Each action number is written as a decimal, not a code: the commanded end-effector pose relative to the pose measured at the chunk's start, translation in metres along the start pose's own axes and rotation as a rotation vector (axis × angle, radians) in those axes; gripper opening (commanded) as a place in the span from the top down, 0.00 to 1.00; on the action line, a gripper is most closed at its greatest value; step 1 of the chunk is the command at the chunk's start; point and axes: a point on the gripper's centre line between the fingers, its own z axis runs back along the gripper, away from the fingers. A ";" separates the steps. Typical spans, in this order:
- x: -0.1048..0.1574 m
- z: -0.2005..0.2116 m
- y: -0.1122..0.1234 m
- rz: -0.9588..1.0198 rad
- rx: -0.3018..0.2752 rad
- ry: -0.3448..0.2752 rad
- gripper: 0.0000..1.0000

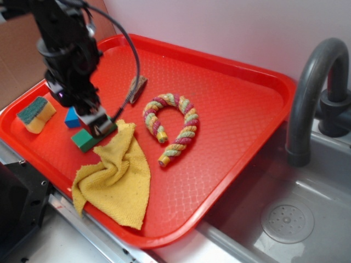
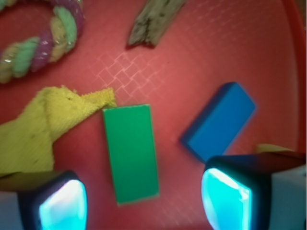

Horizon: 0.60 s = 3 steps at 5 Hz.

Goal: Grab the green block.

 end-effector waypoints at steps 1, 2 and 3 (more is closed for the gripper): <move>0.003 -0.029 -0.007 -0.055 -0.011 0.020 0.00; 0.003 -0.039 -0.006 -0.077 -0.072 0.040 0.00; 0.003 -0.045 -0.006 -0.082 -0.094 0.050 0.00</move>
